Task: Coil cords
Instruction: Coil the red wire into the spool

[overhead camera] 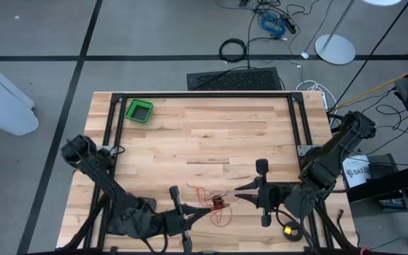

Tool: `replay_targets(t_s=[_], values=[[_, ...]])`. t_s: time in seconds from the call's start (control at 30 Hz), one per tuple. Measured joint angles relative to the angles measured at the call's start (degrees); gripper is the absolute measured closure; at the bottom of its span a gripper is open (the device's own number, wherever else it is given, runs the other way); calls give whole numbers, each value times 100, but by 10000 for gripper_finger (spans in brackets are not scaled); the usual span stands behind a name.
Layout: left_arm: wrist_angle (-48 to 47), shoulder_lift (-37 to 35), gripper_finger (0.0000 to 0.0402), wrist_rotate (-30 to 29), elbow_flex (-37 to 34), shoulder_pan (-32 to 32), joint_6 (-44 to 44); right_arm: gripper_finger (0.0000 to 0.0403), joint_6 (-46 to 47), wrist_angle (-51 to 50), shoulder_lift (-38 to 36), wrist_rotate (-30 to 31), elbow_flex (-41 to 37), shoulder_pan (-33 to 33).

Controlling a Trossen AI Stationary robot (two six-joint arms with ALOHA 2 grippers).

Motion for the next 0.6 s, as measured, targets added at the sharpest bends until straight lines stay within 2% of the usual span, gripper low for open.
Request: replay_targets(t_s=[0.33,0.5,0.6], values=[[-89,-29,401,101,0,-56,-4,341,-253,636,0,-14,0,0],[-105,-29,401,417,0,-56,-3,341,-438,941,67,-633,0,-8],[-102,-29,401,554,0,-56,-7,341,-580,1101,111,-712,0,-11]])
